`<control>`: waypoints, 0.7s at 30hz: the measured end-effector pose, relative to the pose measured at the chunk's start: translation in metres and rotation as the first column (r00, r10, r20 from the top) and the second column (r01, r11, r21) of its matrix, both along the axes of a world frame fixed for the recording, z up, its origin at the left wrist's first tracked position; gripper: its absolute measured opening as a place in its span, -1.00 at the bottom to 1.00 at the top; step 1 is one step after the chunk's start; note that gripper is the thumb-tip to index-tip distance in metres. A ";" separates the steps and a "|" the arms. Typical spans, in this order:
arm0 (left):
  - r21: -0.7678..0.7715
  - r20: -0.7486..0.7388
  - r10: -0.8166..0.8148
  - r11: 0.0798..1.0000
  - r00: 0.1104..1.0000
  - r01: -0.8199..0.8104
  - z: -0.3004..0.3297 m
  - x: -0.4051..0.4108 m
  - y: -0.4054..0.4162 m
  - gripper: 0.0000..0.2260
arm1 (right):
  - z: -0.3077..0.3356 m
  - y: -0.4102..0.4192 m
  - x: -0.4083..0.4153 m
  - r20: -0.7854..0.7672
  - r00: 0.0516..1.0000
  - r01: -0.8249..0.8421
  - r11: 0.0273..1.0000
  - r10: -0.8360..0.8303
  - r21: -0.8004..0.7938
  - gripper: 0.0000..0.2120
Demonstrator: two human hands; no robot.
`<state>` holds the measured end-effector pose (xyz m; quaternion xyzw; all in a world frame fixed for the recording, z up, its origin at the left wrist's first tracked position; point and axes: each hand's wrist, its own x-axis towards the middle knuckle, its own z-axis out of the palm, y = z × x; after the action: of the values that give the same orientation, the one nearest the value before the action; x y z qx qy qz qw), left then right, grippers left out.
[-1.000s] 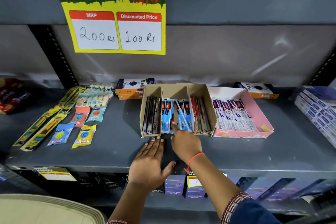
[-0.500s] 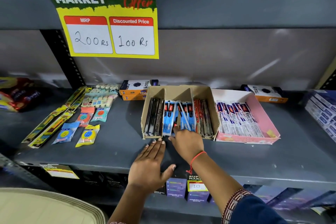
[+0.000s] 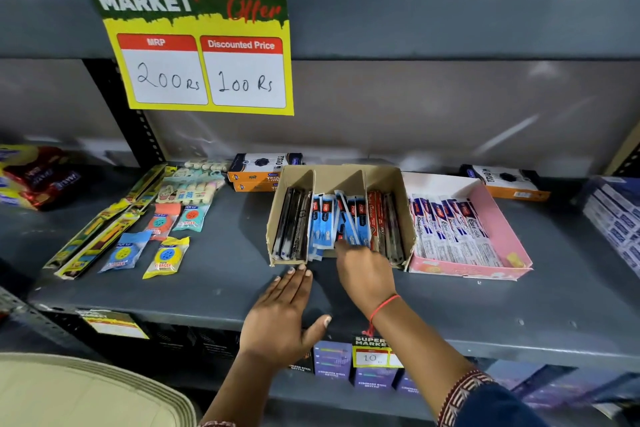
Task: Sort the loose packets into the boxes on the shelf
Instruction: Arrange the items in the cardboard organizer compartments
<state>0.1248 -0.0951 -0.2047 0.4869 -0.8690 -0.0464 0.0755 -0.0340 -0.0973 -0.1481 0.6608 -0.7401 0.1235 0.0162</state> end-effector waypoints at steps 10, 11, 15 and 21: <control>-0.012 0.011 0.014 1.000 1.000 -0.014 0.001 0.000 0.001 -0.29 | 0.020 0.004 -0.004 0.589 0.805 0.121 0.991 -0.070 -0.048 -0.65; -0.012 0.011 0.015 1.000 1.000 -0.015 0.001 0.000 0.001 -0.28 | 0.021 0.004 -0.004 0.587 0.806 0.123 0.992 -0.076 -0.041 -0.66; -0.016 0.012 0.015 1.000 1.000 -0.015 0.002 0.000 0.001 -0.28 | 0.025 0.002 -0.005 0.608 0.785 0.135 0.991 -0.119 0.019 -0.68; -0.006 -0.003 0.016 1.000 1.000 -0.016 0.002 0.000 0.002 -0.28 | 0.024 -0.005 -0.005 0.637 0.746 0.193 0.979 -0.194 0.073 -0.71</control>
<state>0.1250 -0.0933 -0.2029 0.4937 -0.8650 -0.0438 0.0784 -0.0387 -0.1019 -0.1244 0.4988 -0.7656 0.3382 -0.2252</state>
